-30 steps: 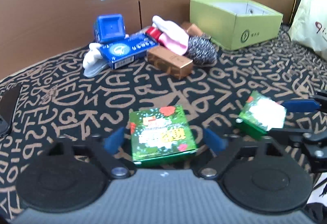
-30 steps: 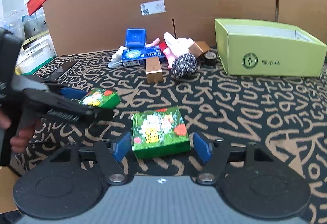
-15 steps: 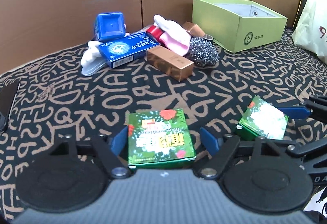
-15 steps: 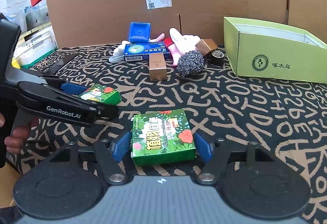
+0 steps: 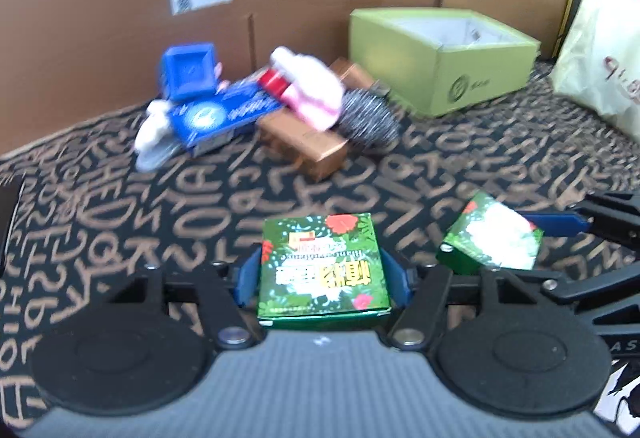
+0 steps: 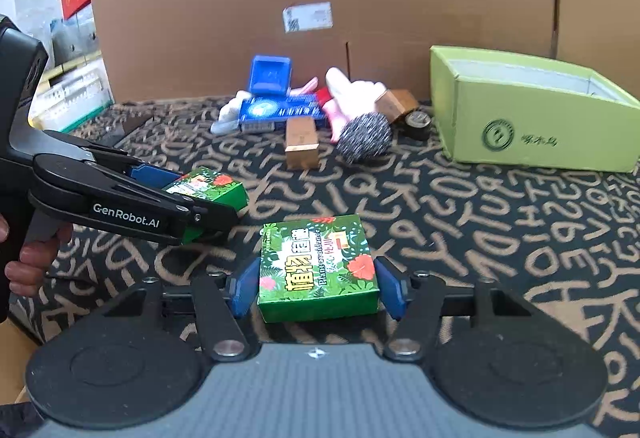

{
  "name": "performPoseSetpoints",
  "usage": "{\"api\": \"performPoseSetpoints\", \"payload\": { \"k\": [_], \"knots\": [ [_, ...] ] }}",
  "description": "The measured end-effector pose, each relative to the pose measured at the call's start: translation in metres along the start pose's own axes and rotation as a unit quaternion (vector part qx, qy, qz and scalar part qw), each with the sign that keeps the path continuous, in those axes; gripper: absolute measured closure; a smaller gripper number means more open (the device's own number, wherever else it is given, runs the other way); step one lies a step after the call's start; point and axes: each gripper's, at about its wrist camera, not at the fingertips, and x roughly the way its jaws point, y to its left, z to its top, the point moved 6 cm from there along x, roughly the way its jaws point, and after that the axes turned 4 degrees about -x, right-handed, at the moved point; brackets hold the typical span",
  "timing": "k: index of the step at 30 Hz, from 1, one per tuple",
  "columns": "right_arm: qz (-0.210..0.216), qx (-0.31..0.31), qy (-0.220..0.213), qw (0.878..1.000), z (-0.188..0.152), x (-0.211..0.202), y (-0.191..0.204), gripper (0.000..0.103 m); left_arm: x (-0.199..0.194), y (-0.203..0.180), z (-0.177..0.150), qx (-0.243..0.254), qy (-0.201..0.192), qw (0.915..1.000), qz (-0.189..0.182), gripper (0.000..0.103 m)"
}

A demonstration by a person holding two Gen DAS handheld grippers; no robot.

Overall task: Organize objects
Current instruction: 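Place both green gift boxes into the lime-green box and release them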

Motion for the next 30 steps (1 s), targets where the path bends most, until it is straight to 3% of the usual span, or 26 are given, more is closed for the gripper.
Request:
{"api": "performPoseSetpoints", "payload": {
  "k": [11,17,21,30],
  "knots": [
    [-0.083,-0.010,-0.092,0.992,0.066,-0.052,-0.077,0.038,-0.014,-0.075,0.098,0.037,-0.079,0.9918,-0.093,0.040],
    [-0.152,-0.021,-0.114,0.982,0.105,-0.049,-0.133,0.038,0.015,-0.109,0.159,0.030,-0.087,0.9904,-0.103,0.040],
    [-0.186,0.006,-0.124,0.975,0.127,-0.037,-0.183,0.038,0.047,-0.125,0.191,0.020,-0.087,0.9925,-0.083,0.040],
    [-0.202,0.074,-0.111,0.970,0.151,0.020,-0.269,0.038,0.139,-0.141,0.239,-0.017,-0.069,0.9954,-0.065,0.040]
  ]
}}
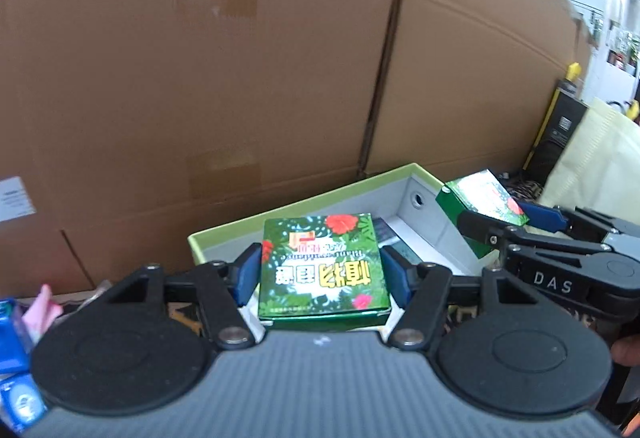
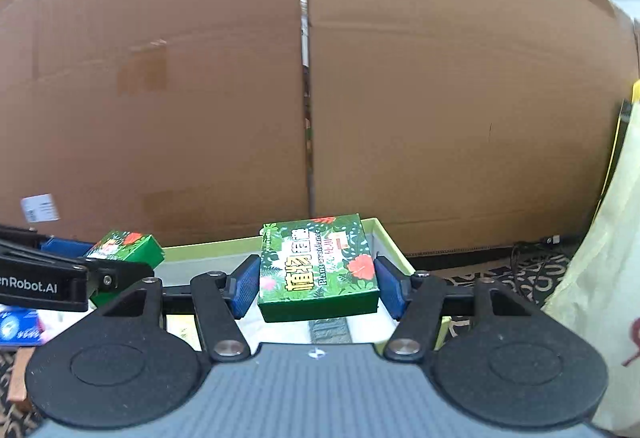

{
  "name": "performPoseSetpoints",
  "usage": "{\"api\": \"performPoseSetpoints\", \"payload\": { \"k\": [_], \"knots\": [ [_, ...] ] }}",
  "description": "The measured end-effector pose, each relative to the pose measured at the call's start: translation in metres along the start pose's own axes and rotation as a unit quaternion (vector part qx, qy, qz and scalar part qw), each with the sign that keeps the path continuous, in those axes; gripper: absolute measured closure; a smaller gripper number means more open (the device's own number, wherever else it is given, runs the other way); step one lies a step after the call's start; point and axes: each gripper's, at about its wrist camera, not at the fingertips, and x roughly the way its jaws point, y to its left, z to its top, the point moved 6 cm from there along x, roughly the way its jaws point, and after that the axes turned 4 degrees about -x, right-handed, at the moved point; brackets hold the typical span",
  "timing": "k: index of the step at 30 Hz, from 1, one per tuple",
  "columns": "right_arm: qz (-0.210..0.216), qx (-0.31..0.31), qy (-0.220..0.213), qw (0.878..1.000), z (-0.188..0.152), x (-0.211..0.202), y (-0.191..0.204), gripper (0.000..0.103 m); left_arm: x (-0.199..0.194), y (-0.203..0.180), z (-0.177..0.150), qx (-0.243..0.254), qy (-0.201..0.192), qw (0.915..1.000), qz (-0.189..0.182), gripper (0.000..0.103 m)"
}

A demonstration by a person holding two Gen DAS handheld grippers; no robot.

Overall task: Organize objects
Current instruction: 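Place both green gift boxes into the lime-green box and release them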

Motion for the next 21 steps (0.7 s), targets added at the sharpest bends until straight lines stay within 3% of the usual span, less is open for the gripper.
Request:
{"api": "performPoseSetpoints", "payload": {
  "k": [6,9,11,15,21],
  "knots": [
    [-0.012,0.010,0.022,1.000,-0.012,0.053,-0.008,0.037,0.047,0.010,-0.002,-0.010,0.011,0.9997,0.020,0.038],
    [-0.007,0.011,0.056,0.998,-0.025,0.080,-0.010,0.033,0.063,0.017,-0.006,-0.012,0.005,0.9993,0.036,0.000],
    [-0.022,0.004,0.076,0.997,-0.028,0.086,-0.014,0.033,0.062,0.023,-0.009,-0.016,-0.007,0.9988,0.045,0.000],
    [-0.020,0.054,0.017,0.998,-0.019,0.052,-0.029,0.021,0.046,0.032,-0.015,-0.032,-0.013,0.9991,0.023,0.000],
    [0.003,0.081,-0.056,0.995,-0.008,-0.019,-0.013,0.015,-0.011,0.036,-0.024,-0.038,-0.042,0.9983,0.011,0.000]
  ]
}}
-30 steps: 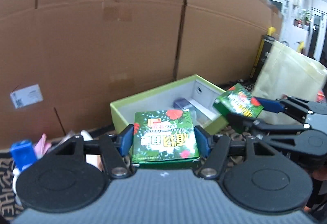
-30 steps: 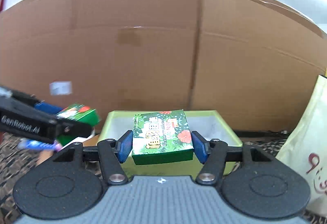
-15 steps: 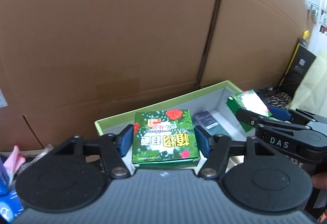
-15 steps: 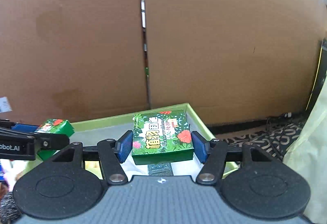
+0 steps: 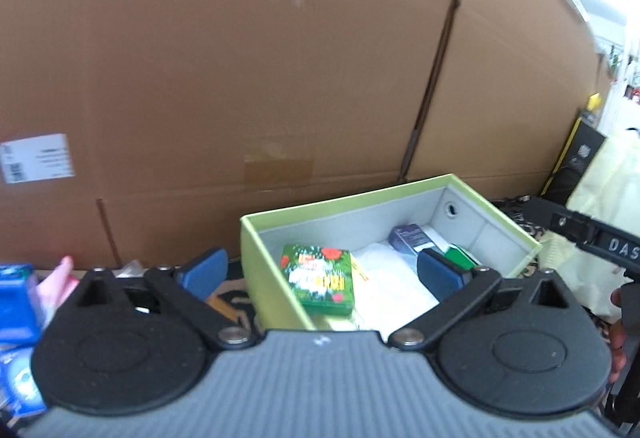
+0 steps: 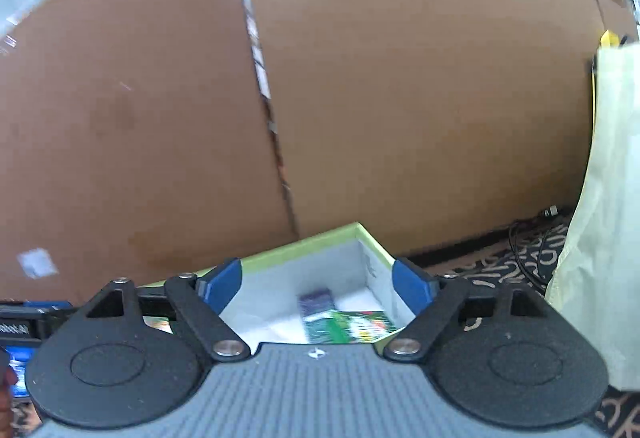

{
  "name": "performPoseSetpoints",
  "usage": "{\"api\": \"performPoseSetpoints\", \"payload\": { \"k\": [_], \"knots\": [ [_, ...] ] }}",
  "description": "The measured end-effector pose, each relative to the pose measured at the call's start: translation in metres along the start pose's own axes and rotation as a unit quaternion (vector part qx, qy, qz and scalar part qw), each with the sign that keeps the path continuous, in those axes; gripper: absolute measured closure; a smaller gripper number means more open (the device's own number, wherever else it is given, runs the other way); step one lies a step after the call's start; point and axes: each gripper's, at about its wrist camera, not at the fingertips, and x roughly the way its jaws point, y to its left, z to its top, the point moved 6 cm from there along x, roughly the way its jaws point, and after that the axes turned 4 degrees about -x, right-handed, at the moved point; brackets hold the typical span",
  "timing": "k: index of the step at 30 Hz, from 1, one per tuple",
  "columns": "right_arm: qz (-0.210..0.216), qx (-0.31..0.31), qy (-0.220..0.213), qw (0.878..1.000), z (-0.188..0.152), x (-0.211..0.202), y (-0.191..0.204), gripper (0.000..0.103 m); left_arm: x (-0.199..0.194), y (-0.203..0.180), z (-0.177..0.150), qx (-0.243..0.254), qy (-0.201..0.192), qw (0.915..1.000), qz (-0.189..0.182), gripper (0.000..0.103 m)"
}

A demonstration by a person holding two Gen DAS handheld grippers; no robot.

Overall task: Organize objects
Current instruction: 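Place both green gift boxes into the lime-green box and release them, then grasp the steel wool scrubber with the right gripper while the left grasps the copper box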

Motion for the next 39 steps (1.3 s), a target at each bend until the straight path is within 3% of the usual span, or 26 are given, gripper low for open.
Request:
{"api": "performPoseSetpoints", "payload": {
  "k": [6,12,20,25,29,35,37,39],
  "knots": [
    [0.045,0.001,-0.033,0.998,-0.012,-0.068,0.043,0.010,-0.063,0.021,-0.037,0.016,-0.008,0.9993,0.033,0.000],
    [0.086,-0.034,-0.004,0.996,-0.059,-0.108,0.097,0.009,-0.123,0.073,-0.076,-0.043,0.004,0.9969,0.067,0.000],
    [0.129,-0.093,0.081,0.984,-0.133,-0.109,0.168,0.009,-0.169,0.139,-0.127,-0.107,0.035,0.9864,0.119,0.000],
    [0.135,-0.123,0.112,0.977,-0.156,-0.096,0.197,0.013,-0.182,0.167,-0.146,-0.145,0.042,0.9797,0.132,0.000],
    [0.138,-0.121,0.141,0.973,-0.158,-0.067,0.206,0.021,-0.191,0.182,-0.152,-0.160,0.037,0.9761,0.142,0.000],
    [0.160,-0.104,0.142,0.971,-0.148,-0.039,0.225,0.029,-0.192,0.193,-0.153,-0.179,0.042,0.9724,0.144,0.000],
    [0.160,-0.106,0.146,0.970,-0.149,-0.029,0.231,0.043,-0.189,0.192,-0.151,-0.181,0.043,0.9726,0.140,0.000],
    [0.156,-0.110,0.157,0.969,-0.151,-0.023,0.230,0.064,-0.185,0.190,-0.147,-0.180,0.041,0.9740,0.132,0.000]
  ]
}}
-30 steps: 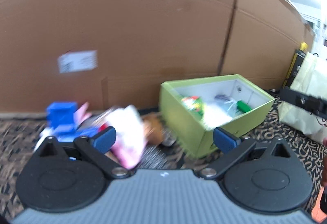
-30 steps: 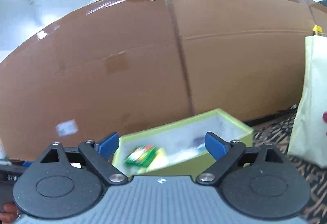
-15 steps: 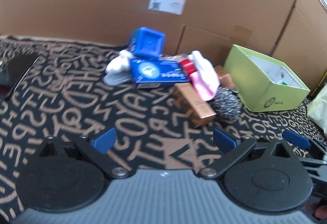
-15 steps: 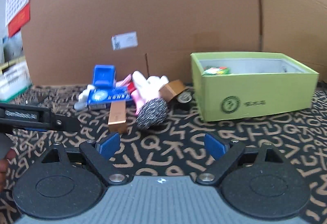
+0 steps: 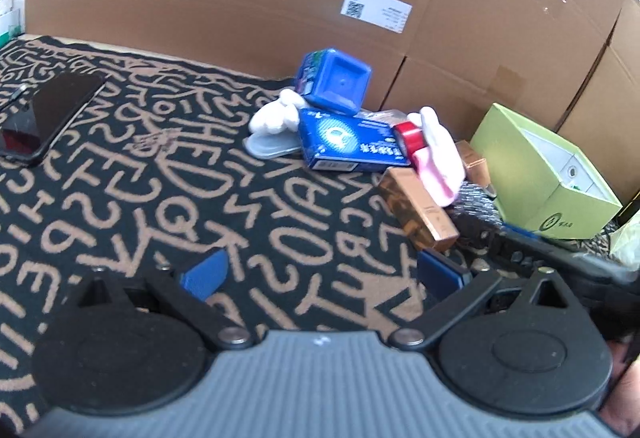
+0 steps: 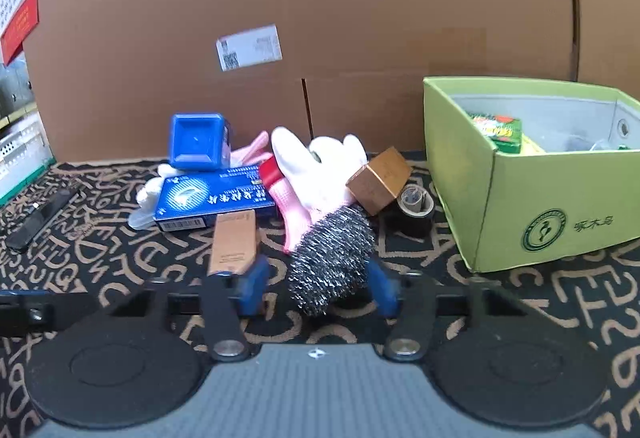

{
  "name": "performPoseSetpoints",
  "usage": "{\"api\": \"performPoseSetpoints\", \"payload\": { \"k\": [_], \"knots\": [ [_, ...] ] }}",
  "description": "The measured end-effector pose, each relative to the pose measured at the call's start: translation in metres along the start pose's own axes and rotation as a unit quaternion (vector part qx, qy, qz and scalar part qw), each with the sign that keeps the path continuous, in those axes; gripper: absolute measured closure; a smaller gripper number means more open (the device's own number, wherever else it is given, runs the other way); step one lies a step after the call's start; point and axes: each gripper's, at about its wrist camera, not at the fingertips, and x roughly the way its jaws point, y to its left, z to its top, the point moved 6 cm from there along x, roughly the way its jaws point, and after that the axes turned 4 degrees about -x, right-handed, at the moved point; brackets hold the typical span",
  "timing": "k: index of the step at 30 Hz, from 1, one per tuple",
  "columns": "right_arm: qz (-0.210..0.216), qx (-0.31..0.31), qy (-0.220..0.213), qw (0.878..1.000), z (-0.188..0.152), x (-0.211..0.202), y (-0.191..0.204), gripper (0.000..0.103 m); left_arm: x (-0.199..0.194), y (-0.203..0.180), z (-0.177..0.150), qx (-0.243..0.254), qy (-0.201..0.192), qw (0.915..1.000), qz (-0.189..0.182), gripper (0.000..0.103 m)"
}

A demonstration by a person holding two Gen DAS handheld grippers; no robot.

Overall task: Organize objects
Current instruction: 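Grasp the steel wool scrubber with the right gripper while the left grasps the copper box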

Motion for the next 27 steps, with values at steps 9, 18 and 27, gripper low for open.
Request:
{"api": "performPoseSetpoints", "payload": {
  "k": [9,18,27],
  "knots": [
    [-0.027,-0.017,-0.001,0.999,-0.027,-0.054,-0.014,0.070,0.054,-0.062,0.022,0.038,0.028,0.9977,-0.048,0.004],
    [-0.006,0.012,0.014,1.000,-0.059,-0.100,-0.020,0.069,0.081,-0.082,0.019,0.110,0.079,0.9884,-0.068,0.068],
    [-0.030,0.001,0.002,1.000,-0.056,-0.102,-0.010,0.039,0.027,-0.062,-0.009,0.154,0.083,0.9808,-0.086,0.054]
  ]
}}
